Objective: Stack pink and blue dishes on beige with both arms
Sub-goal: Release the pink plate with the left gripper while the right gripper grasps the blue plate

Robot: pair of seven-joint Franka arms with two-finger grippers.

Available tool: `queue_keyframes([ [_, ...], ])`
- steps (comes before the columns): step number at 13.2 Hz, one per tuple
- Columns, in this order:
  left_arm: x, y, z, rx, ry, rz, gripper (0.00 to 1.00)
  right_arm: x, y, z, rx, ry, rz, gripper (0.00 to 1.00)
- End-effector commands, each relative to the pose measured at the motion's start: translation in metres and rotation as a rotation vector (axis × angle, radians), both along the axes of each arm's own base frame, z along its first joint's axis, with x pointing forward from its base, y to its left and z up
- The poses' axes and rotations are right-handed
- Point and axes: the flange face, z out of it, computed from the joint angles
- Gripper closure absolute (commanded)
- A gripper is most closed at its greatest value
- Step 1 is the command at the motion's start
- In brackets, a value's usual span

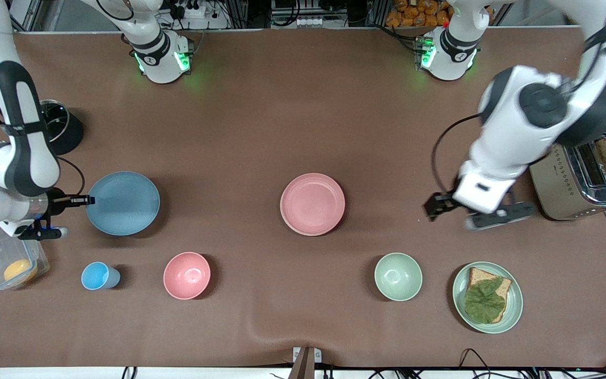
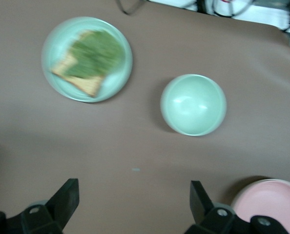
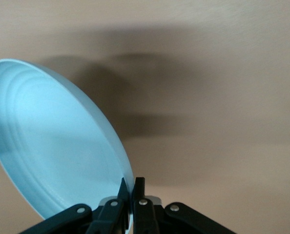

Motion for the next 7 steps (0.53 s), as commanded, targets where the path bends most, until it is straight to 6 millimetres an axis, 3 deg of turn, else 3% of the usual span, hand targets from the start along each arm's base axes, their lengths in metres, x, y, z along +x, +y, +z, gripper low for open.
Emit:
queue_keyframes([
  [1, -0.014, 0.029, 0.052, 0.065, 0.064, -0.038, 0.0, -0.002, 0.053, 0.03, 0.117, -0.004, -0.019, 1.0],
  [4, -0.044, 0.046, 0.112, 0.061, 0.138, -0.028, 0.0, 0.003, 0.111, 0.025, 0.195, 0.007, -0.028, 1.0],
  [5, -0.048, 0.067, 0.122, 0.045, 0.133, -0.044, 0.0, 0.004, 0.127, 0.024, 0.239, 0.01, -0.038, 1.0],
  [7, -0.052, 0.106, 0.126, -0.021, 0.144, -0.124, 0.0, 0.005, 0.182, 0.02, 0.305, 0.033, -0.072, 1.0],
])
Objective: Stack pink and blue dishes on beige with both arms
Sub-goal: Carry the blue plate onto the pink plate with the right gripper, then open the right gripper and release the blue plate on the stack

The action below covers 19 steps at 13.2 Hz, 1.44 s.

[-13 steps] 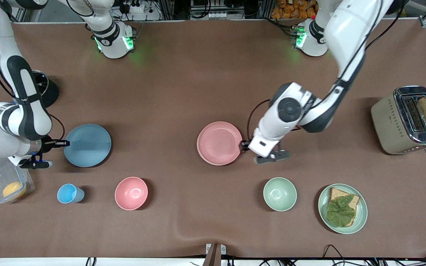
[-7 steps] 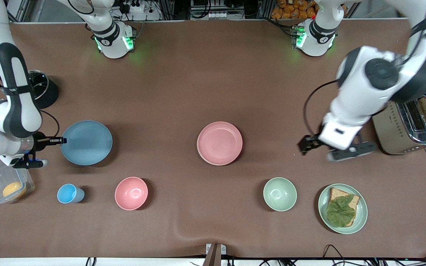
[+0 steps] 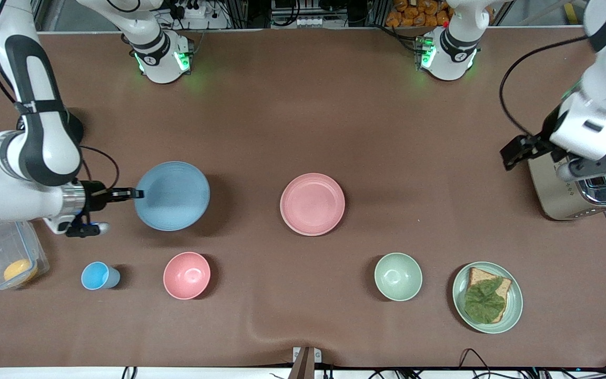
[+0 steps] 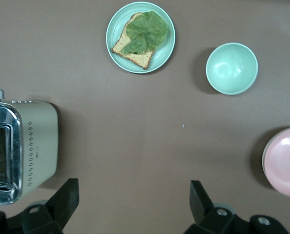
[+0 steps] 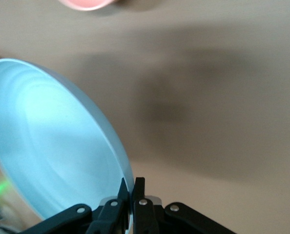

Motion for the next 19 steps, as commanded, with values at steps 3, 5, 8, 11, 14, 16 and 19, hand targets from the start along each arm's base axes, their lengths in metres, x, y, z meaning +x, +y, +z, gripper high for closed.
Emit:
queue_keyframes([
  [3, -0.012, 0.048, 0.009, -0.056, 0.031, -0.042, 0.0, -0.008, 0.156, -0.016, -0.009, 0.025, -0.123, 1.0],
  [5, -0.018, 0.05, 0.012, -0.056, 0.053, -0.039, 0.0, -0.024, 0.227, -0.031, -0.049, 0.02, -0.156, 1.0],
  [8, -0.028, 0.051, 0.013, -0.086, 0.091, -0.031, 0.0, -0.052, 0.3, -0.048, -0.048, 0.035, -0.213, 1.0],
  [11, -0.028, 0.052, 0.008, -0.085, 0.103, -0.023, 0.0, -0.065, 0.339, -0.075, -0.077, -0.01, -0.263, 1.0],
  [14, -0.029, 0.056, 0.009, -0.086, 0.109, -0.013, 0.0, -0.065, 0.339, -0.082, -0.083, -0.012, -0.269, 1.0],
  [16, -0.028, 0.059, 0.008, -0.086, 0.11, -0.014, 0.0, -0.069, 0.347, -0.083, -0.079, -0.008, -0.28, 1.0],
  [19, -0.029, 0.059, 0.007, -0.086, 0.119, -0.003, 0.0, -0.075, 0.359, -0.087, -0.061, -0.003, -0.299, 0.99],
])
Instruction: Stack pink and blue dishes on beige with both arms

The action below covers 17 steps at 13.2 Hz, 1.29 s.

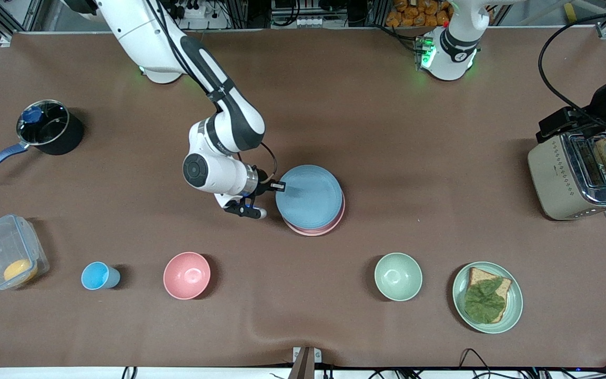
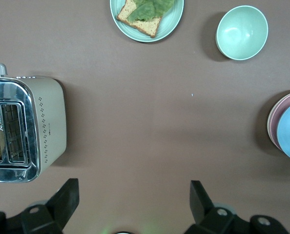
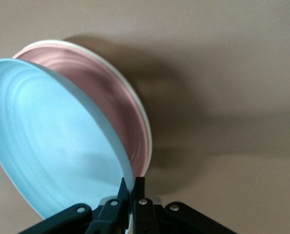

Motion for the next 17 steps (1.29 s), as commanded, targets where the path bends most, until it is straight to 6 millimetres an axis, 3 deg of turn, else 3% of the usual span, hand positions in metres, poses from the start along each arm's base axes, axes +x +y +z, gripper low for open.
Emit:
queue_keyframes([
  [1, -0.009, 0.003, 0.003, -0.019, 0.013, 0.012, 0.0, -0.002, 0.006, -0.002, 0.01, 0.007, -0.031, 0.78],
  [2, -0.009, 0.003, 0.002, -0.019, 0.015, 0.014, 0.0, -0.003, 0.008, -0.004, 0.009, 0.009, -0.027, 0.29],
  [3, -0.009, 0.008, 0.002, -0.019, 0.015, 0.021, 0.0, -0.003, 0.008, -0.003, 0.011, 0.008, -0.028, 0.0],
  [5, -0.009, 0.009, 0.003, -0.018, 0.011, 0.018, 0.0, 0.006, -0.001, 0.011, 0.018, -0.016, -0.022, 0.0],
  [7, -0.009, 0.009, 0.003, -0.018, 0.011, 0.018, 0.0, 0.027, -0.038, 0.051, 0.006, -0.046, -0.006, 0.0],
  [10, -0.007, 0.008, 0.003, -0.02, 0.011, 0.012, 0.0, 0.054, -0.131, 0.111, -0.089, -0.083, 0.118, 0.0],
  [13, -0.004, 0.008, 0.008, -0.012, -0.003, 0.011, 0.0, 0.053, -0.198, 0.177, -0.295, -0.139, 0.248, 0.0],
  [17, -0.004, 0.005, 0.017, -0.012, -0.019, 0.012, 0.0, 0.041, -0.315, 0.255, -0.263, -0.185, 0.378, 0.0],
])
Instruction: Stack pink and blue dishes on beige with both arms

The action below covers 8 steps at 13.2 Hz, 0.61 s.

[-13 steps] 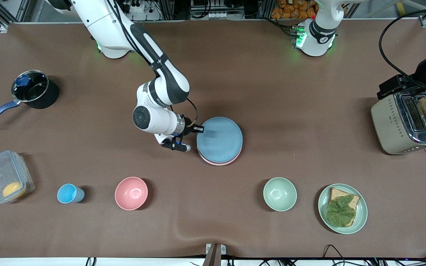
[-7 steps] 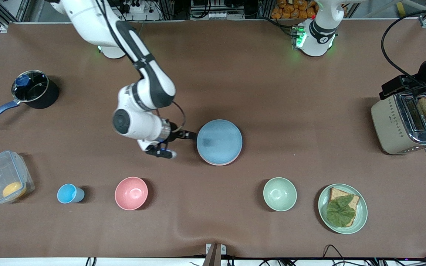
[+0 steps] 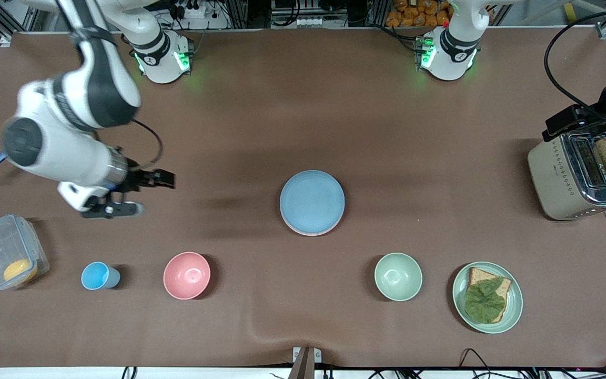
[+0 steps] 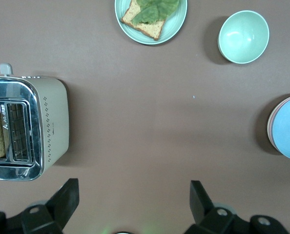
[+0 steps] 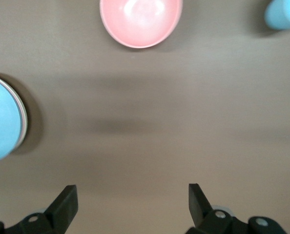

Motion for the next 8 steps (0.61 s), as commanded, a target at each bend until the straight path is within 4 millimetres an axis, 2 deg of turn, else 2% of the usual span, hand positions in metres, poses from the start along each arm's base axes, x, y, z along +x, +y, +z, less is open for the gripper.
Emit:
queue_keyframes([
  [1, -0.003, -0.003, 0.008, -0.012, -0.008, -0.004, 0.0, -0.018, -0.063, 0.048, 0.009, -0.02, 0.066, 0.0],
  [3, -0.004, -0.007, 0.009, -0.011, -0.009, -0.013, 0.0, -0.023, -0.089, 0.096, 0.004, 0.005, 0.05, 0.0],
  [4, -0.004, -0.009, 0.009, -0.009, -0.01, -0.016, 0.0, -0.027, -0.092, 0.114, -0.018, 0.012, 0.057, 0.0],
  [6, -0.005, -0.011, 0.01, -0.009, -0.011, -0.022, 0.0, -0.035, -0.094, 0.137, -0.06, 0.0, 0.08, 0.0],
  [8, -0.005, -0.012, 0.01, -0.011, -0.011, -0.022, 0.0, -0.039, -0.094, 0.145, -0.063, -0.013, 0.081, 0.0],
])
